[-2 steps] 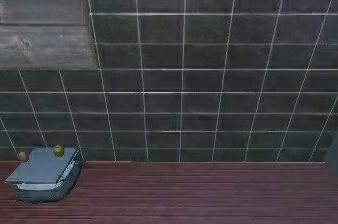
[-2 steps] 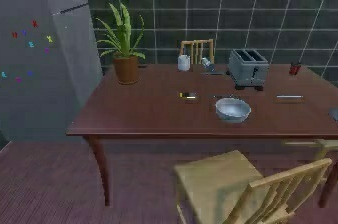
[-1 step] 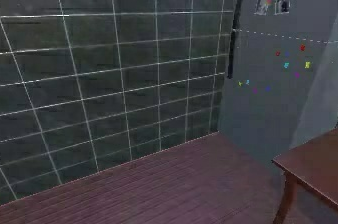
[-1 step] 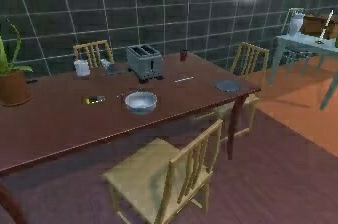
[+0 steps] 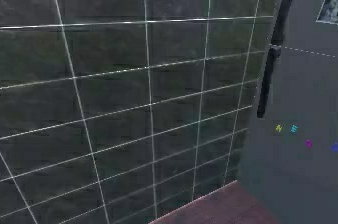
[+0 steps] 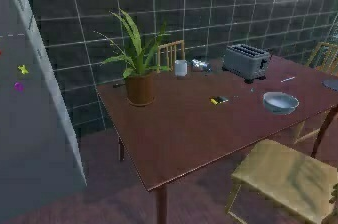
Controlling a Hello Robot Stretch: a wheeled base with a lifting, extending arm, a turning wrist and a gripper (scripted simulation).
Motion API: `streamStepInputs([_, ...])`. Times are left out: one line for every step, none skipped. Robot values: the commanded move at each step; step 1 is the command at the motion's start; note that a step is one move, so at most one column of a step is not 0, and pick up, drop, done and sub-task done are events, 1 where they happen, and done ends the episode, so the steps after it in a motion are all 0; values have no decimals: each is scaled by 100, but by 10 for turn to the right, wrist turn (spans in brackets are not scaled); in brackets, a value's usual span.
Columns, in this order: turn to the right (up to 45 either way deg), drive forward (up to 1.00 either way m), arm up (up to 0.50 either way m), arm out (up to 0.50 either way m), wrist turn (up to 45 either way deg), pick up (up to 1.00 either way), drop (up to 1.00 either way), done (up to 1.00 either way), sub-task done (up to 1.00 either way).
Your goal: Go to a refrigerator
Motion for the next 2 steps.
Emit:
streamStepInputs([300, 0, 0, 0, 0, 0, 0, 0, 0])
streamStepInputs([0, 40, 0, 0, 0, 0, 0, 0, 0])
